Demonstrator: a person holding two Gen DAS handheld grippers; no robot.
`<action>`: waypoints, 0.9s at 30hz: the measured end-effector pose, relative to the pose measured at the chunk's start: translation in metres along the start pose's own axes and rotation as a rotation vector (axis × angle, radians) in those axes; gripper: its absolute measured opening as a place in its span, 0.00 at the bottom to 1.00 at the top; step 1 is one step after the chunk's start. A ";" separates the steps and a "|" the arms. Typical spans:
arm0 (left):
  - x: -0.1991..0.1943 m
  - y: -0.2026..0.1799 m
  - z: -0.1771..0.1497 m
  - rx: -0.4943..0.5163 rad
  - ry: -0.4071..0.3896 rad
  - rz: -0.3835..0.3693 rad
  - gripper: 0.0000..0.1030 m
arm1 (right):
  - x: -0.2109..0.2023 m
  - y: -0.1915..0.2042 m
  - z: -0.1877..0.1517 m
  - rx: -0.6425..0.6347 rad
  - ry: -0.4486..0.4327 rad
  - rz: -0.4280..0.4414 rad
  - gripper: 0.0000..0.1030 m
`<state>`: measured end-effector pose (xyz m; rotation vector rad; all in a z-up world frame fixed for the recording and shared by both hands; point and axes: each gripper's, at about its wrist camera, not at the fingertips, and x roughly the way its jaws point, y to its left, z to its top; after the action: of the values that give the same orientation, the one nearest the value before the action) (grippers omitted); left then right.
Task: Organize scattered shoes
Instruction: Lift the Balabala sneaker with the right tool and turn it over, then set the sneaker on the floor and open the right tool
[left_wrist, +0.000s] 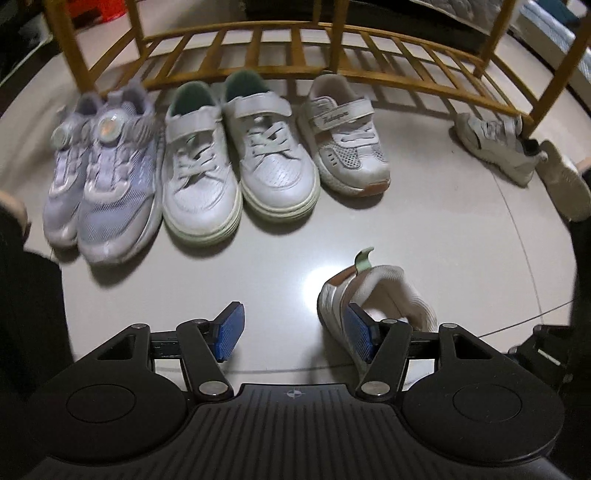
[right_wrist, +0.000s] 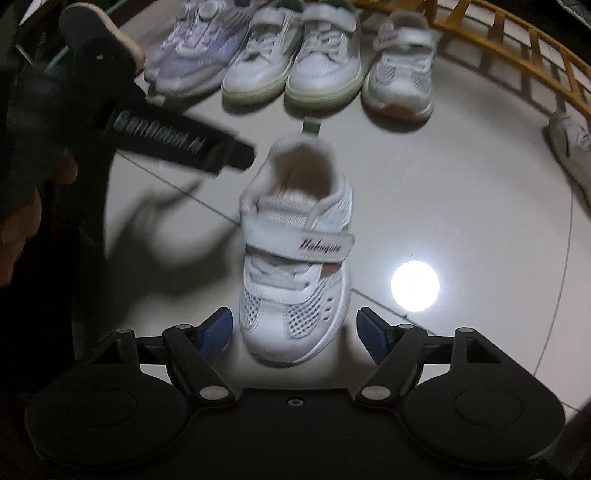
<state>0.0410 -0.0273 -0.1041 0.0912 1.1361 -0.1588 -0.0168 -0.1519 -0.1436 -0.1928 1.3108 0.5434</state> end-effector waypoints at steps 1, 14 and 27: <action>0.003 -0.002 0.002 0.008 0.002 0.006 0.60 | 0.002 0.001 0.000 -0.008 0.000 -0.009 0.75; 0.013 0.003 -0.002 -0.010 0.018 0.010 0.54 | -0.006 -0.014 -0.007 0.016 -0.009 -0.049 0.75; 0.009 -0.004 0.004 0.028 -0.034 0.047 0.54 | -0.012 -0.033 -0.011 0.043 -0.010 -0.095 0.75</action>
<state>0.0473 -0.0327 -0.1111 0.1396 1.0973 -0.1342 -0.0121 -0.1880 -0.1409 -0.2157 1.2955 0.4351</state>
